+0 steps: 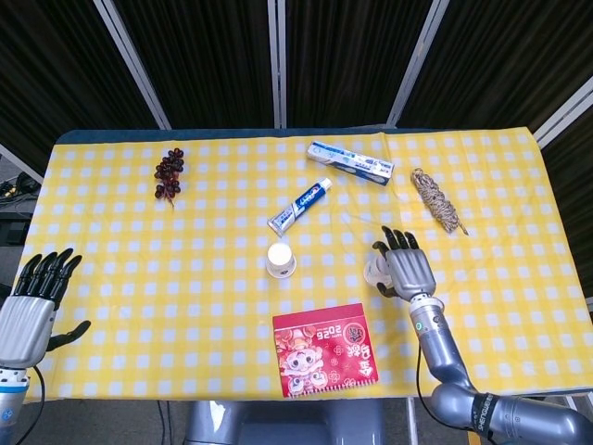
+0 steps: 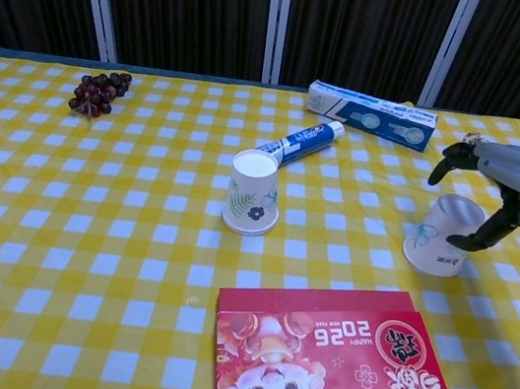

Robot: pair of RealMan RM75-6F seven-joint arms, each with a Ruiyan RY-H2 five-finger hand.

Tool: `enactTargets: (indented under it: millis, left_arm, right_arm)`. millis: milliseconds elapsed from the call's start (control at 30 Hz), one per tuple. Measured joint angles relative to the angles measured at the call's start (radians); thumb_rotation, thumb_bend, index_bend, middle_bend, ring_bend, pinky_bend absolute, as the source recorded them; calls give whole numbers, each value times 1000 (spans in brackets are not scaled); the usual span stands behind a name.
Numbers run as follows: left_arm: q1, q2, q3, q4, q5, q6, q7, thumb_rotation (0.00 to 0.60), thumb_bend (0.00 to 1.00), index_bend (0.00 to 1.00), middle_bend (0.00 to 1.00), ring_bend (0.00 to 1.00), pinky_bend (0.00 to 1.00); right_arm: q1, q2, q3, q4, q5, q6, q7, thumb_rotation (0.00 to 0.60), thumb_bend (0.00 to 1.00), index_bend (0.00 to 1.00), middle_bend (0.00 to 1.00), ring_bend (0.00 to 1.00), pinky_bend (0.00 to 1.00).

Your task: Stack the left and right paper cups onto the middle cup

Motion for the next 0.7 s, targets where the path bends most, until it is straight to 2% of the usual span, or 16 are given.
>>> enactTargets:
  millis: [167, 433, 700]
  left_arm:
    - [10, 6, -17, -5, 9, -16, -6, 600, 48, 0, 0, 0, 0]
    - [23, 17, -34, -9, 26, -27, -37, 600, 47, 0, 0, 0, 0]
    - [36, 21, -51, -8, 40, -35, -50, 600, 48, 0, 0, 0, 0]
  right_arm:
    - [18, -12, -18, 3, 27, 16, -17, 600, 196, 257, 0, 0, 0]
    - [29, -19, -34, 34, 66, 28, -22, 600, 285, 295, 4, 0, 0]
    - [32, -16, -43, 42, 60, 48, -16, 600, 306, 362, 41, 0, 0]
